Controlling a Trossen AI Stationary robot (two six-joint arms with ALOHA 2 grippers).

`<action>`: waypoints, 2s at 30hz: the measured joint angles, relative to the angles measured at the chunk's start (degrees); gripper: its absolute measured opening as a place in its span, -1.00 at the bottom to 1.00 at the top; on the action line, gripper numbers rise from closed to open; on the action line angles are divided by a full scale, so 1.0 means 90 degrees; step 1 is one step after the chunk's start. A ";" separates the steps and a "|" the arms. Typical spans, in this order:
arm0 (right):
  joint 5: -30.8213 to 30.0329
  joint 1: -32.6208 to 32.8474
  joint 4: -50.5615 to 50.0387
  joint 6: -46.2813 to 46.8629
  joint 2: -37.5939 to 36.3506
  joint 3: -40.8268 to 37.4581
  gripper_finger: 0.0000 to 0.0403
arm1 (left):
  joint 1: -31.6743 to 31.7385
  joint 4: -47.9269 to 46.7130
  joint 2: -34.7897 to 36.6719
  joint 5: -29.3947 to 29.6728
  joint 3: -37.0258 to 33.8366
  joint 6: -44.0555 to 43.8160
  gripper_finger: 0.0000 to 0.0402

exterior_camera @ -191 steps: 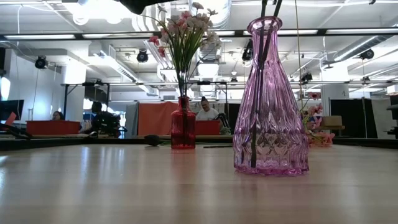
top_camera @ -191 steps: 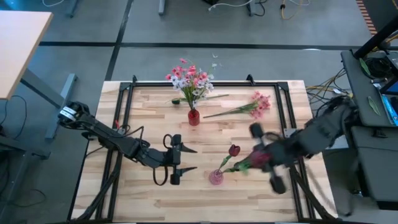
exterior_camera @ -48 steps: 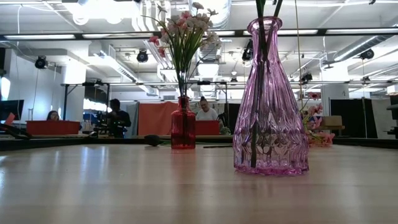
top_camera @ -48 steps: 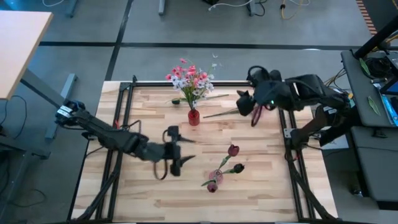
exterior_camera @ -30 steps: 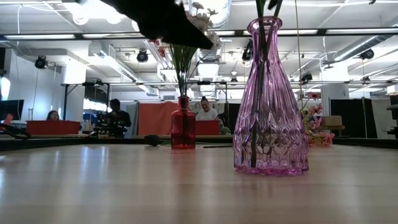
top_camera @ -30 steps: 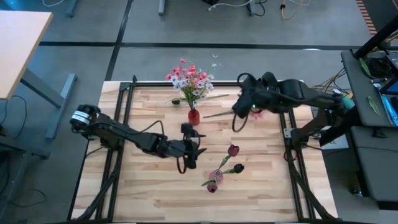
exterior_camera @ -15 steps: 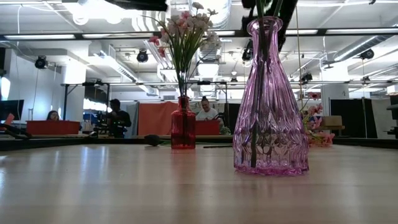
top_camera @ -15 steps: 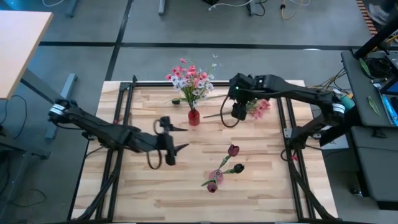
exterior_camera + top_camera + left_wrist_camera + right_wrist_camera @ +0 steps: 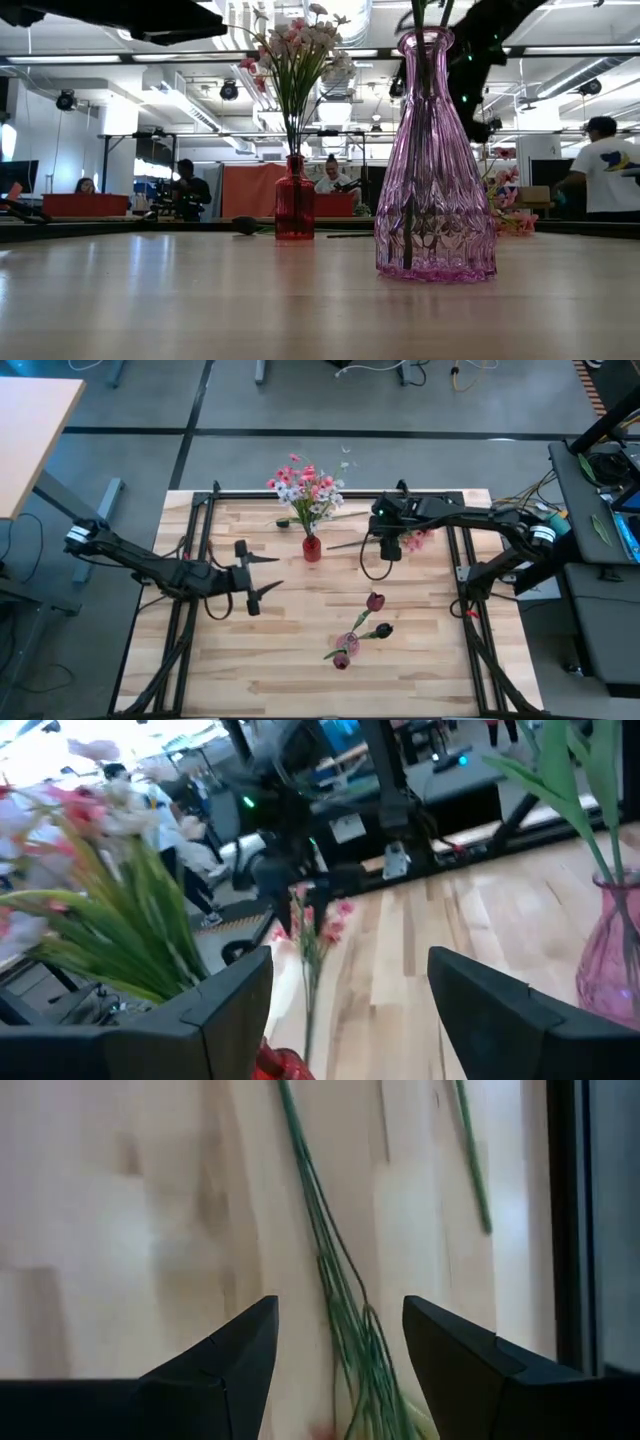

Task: Sort flowers into vase by color
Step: Put the pink flowers into the red vase

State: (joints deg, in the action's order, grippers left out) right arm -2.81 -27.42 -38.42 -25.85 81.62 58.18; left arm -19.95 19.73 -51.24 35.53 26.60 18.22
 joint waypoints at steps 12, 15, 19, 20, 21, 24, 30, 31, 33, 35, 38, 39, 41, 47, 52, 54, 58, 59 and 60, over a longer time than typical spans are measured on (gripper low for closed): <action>-0.0010 -0.0258 0.1363 0.0498 0.0388 -0.0864 0.02 | 0.0022 0.0118 0.0275 -0.0005 -0.0201 -0.0253 0.25; 0.0032 -0.0383 0.1462 0.0849 0.0787 -0.0700 0.02 | 0.0032 0.0088 0.0210 -0.0005 -0.0215 -0.0037 0.25; 0.0031 -0.0494 0.1419 0.0724 0.1461 -0.0429 0.03 | 0.0030 -0.0032 0.0251 0.0288 -0.0222 0.0366 0.25; 0.0032 -0.0507 0.1415 0.0620 0.1609 -0.0351 0.04 | 0.0032 -0.0042 0.0280 0.0461 -0.0223 0.0465 0.25; 0.0020 -0.0513 0.1363 0.0551 0.1741 -0.0261 0.05 | 0.0032 -0.0073 0.0308 0.0651 -0.0223 0.0557 0.25; 0.0078 -0.0572 0.1143 0.0301 0.2064 -0.0035 0.10 | 0.0037 -0.0130 0.0363 0.1077 -0.0223 0.0715 0.25; 0.0260 -0.0585 0.0849 0.0069 0.2471 0.0089 -0.08 | 0.0037 0.0013 0.0426 0.1102 -0.0223 0.0477 0.25; 0.0390 -0.0585 0.0840 0.0071 0.2515 0.0084 -0.18 | 0.0038 0.0075 0.0419 0.1008 -0.0223 0.0382 0.25; 0.0590 -0.0590 0.0804 0.0079 0.2583 0.0073 -0.44 | 0.0037 0.0097 0.0398 0.0682 -0.0200 0.0163 0.25; 0.0700 -0.0586 0.0778 0.0042 0.2599 0.0043 -0.73 | 0.0037 0.0092 0.0324 0.0326 -0.0134 -0.0072 0.25; 0.0651 -0.0580 0.0654 -0.0094 0.2457 0.0038 -0.90 | 0.0037 0.0092 0.0190 0.0100 -0.0020 -0.0339 0.25; 0.0593 -0.0580 0.0568 -0.0113 0.2339 0.0062 -0.91 | 0.0037 0.0096 0.0136 0.0092 0.0034 -0.0416 0.25; 0.0471 -0.0600 0.0288 -0.0121 0.1994 0.0092 -0.94 | 0.0030 0.0084 0.0011 0.0089 0.0147 -0.0569 0.25; -0.0120 -0.0611 -0.0266 0.0213 0.0312 0.0222 -0.95 | 0.0030 0.0086 -0.0538 0.0024 0.0674 -0.0542 0.25; -0.0415 -0.0621 -0.0292 0.0674 -0.1084 0.0285 -0.96 | 0.0030 -0.0014 -0.1054 -0.0064 0.1234 -0.0256 0.25; -0.0399 -0.0608 -0.0126 0.0903 -0.1642 0.0368 -0.96 | 0.0025 -0.0114 -0.1254 -0.0106 0.1487 -0.0136 0.25; -0.0422 -0.0466 0.0112 0.1135 -0.2493 0.0386 -0.96 | 0.0020 -0.0358 -0.1590 -0.0319 0.1963 0.0134 0.25; -0.0427 -0.0409 0.0207 0.1169 -0.2691 0.0410 -0.96 | 0.0020 -0.0448 -0.1657 -0.0398 0.2094 0.0194 0.25; -0.0423 -0.0356 0.0333 0.1197 -0.2881 0.0445 -0.96 | 0.0020 -0.0531 -0.1732 -0.0404 0.2230 0.0253 0.25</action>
State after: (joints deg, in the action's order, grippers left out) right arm -6.62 -30.63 -35.43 -15.08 55.70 62.19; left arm -19.77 14.96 -66.83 31.89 46.67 20.49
